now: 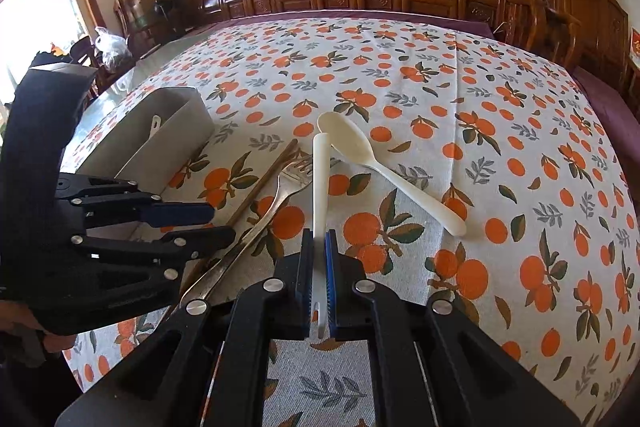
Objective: Organize utensils
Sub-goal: 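Grasp another wooden chopstick with the left tool while the right tool holds the fork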
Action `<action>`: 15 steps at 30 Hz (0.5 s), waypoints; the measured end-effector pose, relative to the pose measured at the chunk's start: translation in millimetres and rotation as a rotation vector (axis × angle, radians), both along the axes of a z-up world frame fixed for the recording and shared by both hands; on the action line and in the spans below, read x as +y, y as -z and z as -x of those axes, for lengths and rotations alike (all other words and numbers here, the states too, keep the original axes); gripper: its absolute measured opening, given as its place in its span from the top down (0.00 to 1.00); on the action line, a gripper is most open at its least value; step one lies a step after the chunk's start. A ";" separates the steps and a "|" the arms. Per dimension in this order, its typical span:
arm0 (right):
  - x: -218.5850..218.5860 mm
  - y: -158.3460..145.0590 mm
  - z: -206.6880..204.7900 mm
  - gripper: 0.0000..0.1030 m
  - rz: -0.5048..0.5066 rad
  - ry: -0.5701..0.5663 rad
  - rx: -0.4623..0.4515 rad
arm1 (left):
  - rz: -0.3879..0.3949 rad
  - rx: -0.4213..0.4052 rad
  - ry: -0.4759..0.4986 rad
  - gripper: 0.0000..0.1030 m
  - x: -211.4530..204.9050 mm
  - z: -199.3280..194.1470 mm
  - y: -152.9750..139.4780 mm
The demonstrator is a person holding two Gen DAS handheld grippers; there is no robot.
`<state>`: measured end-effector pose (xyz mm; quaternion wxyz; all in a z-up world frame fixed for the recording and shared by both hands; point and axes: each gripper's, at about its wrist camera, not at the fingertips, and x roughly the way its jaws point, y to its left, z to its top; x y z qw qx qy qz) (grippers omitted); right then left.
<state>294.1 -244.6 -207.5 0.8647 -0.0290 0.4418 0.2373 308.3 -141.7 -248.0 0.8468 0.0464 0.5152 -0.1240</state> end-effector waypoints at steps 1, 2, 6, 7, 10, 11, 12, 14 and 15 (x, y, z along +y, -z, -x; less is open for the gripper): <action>0.3 0.2 -0.1 0.93 0.001 0.001 0.001 | -0.004 0.003 0.003 0.86 -0.5 0.2 1.0; 0.5 0.1 -0.1 0.93 0.002 0.001 0.001 | -0.007 0.003 0.004 0.88 -0.5 0.8 1.5; 1.6 -0.3 0.5 0.93 0.001 -0.005 -0.001 | -0.006 0.003 0.003 0.96 2.4 3.6 2.0; 2.4 -0.7 0.7 0.93 0.001 -0.006 -0.002 | -0.008 0.003 0.003 0.96 3.6 4.7 2.1; 5.2 -2.4 2.0 0.93 -0.001 -0.007 -0.004 | -0.012 -0.001 0.003 0.96 7.7 9.6 1.0; 6.2 -3.0 2.7 0.93 -0.007 -0.008 -0.005 | -0.012 -0.009 0.000 0.96 10.1 11.6 -0.4; 7.3 -3.4 3.2 0.93 -0.010 -0.008 -0.006 | -0.011 -0.016 -0.006 0.96 13.5 13.8 -2.3; 9.8 -3.9 5.0 0.93 -0.011 -0.009 -0.008 | -0.006 -0.020 -0.012 0.96 18.8 16.7 -5.9; 10.8 -4.1 5.4 0.93 -0.010 -0.010 -0.007 | -0.006 -0.025 -0.015 0.96 21.5 18.7 -8.9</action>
